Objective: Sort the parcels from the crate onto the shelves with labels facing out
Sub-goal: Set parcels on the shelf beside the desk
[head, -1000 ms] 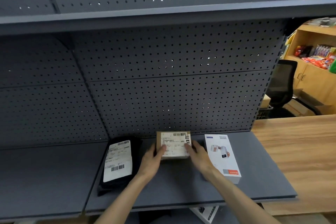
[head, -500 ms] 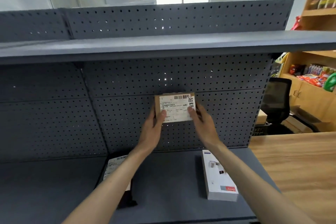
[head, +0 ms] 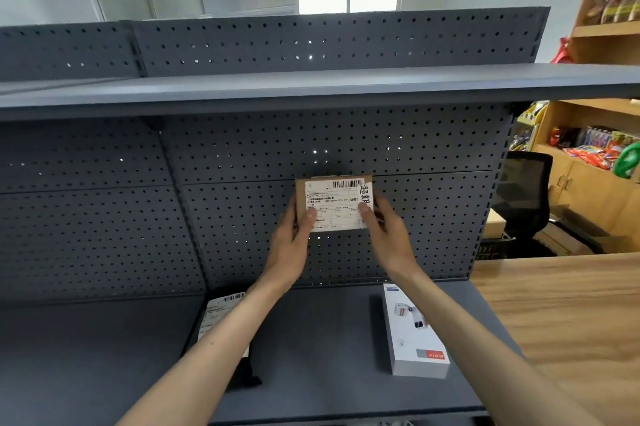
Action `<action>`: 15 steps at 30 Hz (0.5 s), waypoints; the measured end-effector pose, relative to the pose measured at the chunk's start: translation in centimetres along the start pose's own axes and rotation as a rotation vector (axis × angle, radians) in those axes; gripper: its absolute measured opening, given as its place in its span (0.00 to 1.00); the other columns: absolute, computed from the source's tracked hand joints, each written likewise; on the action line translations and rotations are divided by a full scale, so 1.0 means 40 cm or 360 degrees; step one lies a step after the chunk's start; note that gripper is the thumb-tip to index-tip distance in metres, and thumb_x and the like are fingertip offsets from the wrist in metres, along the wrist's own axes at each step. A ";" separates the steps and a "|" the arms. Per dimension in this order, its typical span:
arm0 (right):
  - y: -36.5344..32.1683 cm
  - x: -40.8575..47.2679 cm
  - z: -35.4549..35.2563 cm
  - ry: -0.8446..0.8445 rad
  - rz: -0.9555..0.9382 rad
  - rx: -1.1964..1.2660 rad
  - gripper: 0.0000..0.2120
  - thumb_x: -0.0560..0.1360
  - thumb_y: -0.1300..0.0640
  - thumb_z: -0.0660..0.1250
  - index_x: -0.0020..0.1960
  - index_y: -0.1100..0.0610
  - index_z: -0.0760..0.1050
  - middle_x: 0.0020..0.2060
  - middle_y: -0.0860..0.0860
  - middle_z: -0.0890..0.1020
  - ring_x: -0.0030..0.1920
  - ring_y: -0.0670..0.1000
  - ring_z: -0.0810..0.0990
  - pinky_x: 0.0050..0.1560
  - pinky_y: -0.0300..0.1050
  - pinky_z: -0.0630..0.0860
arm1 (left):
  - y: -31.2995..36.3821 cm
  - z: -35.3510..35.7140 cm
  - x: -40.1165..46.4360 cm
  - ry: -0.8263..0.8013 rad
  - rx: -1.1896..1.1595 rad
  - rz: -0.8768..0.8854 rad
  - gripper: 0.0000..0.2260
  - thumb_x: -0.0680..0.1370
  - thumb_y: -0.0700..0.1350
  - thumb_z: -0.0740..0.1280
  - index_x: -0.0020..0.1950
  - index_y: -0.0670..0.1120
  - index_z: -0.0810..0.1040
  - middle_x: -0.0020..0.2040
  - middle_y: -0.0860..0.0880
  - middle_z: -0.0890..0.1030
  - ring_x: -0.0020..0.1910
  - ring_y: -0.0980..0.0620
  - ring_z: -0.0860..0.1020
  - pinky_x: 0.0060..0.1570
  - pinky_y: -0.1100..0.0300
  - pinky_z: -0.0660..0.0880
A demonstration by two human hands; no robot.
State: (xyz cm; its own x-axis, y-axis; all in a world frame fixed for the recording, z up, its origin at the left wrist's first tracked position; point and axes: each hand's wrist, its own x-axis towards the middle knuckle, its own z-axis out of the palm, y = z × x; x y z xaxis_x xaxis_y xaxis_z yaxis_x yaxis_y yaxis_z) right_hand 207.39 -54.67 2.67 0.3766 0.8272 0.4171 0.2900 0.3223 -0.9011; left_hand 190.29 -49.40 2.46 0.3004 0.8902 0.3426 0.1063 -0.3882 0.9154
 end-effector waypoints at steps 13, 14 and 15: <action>0.014 -0.046 -0.019 0.0133 0.0061 -0.0047 0.13 0.82 0.52 0.61 0.65 0.51 0.74 0.56 0.42 0.82 0.54 0.37 0.80 0.53 0.31 0.75 | -0.019 0.027 -0.013 -0.0105 -0.0040 -0.0079 0.28 0.80 0.66 0.59 0.78 0.58 0.64 0.71 0.57 0.75 0.68 0.59 0.73 0.71 0.54 0.70; 0.014 -0.054 -0.034 0.0164 0.0066 -0.0057 0.12 0.83 0.52 0.61 0.65 0.51 0.74 0.56 0.42 0.82 0.54 0.37 0.80 0.52 0.31 0.75 | -0.016 0.041 -0.016 -0.0136 -0.0050 -0.0082 0.26 0.81 0.63 0.59 0.78 0.57 0.64 0.70 0.57 0.75 0.67 0.60 0.74 0.69 0.60 0.70; 0.014 -0.063 -0.051 0.0193 0.0068 -0.0074 0.12 0.83 0.52 0.60 0.64 0.50 0.75 0.56 0.42 0.82 0.54 0.38 0.80 0.52 0.32 0.75 | -0.013 0.059 -0.017 -0.0172 -0.0061 -0.0083 0.24 0.82 0.61 0.59 0.78 0.56 0.65 0.70 0.57 0.75 0.66 0.61 0.74 0.66 0.65 0.70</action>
State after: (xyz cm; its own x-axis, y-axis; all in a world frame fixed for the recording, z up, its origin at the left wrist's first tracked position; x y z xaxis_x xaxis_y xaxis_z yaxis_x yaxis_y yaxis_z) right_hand 208.40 -57.50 1.37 0.4925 0.7770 0.3920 0.3106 0.2638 -0.9132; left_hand 192.28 -50.38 1.24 0.3959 0.8773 0.2712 0.0891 -0.3307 0.9395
